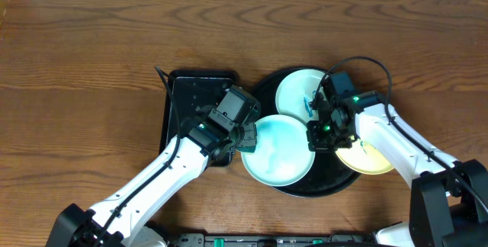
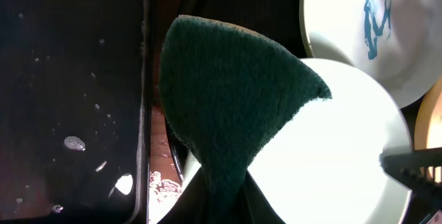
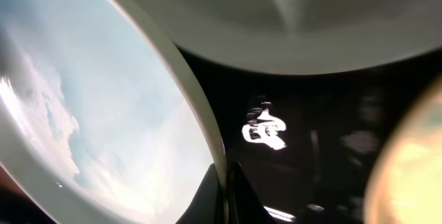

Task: Clean dirty plates on tray and stack at the side
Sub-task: 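Tilt the pale green plate up with the right gripper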

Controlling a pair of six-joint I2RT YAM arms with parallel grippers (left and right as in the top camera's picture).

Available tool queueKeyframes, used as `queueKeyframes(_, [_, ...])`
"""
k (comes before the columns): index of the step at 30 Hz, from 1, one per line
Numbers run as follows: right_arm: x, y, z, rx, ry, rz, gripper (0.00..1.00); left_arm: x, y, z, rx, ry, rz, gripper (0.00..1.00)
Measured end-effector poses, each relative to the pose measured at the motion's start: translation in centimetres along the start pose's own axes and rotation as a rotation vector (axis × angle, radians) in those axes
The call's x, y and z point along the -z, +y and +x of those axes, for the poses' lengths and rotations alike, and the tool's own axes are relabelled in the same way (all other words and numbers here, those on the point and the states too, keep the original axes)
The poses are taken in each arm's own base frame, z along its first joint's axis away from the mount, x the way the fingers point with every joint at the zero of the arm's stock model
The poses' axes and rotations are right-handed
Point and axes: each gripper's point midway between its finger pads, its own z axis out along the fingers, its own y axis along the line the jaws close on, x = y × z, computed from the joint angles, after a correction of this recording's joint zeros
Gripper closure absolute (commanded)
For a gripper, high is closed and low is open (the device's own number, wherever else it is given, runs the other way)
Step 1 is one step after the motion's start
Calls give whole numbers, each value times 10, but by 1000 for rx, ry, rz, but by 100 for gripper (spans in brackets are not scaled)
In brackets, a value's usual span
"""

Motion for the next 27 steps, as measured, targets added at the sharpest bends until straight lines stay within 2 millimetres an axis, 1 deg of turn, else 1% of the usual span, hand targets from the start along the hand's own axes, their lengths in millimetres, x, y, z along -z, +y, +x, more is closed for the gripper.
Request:
queueKeyframes(5, [17,-15,-13,6,-44,126,99,0,0,0,0,0,0,89])
queueKeyframes(9, [39,-23,-24,14,-112,205,99,0,0,0,0,0,0,89])
queueKeyframes(14, [61,-25,-28,24,-191,239,99,0,0,0,0,1,0,89])
queueKeyframes(18, [75,-30,-29,24,-240,286,99,0,0,0,0,1,0,89])
queueKeyframes(23, [88,-43,-31,18,-282,370,99,0,0,0,0,0,0,88])
queueKeyframes(27, [91,-49,-32,17,-298,421,99,0,0,0,0,0,0,89])
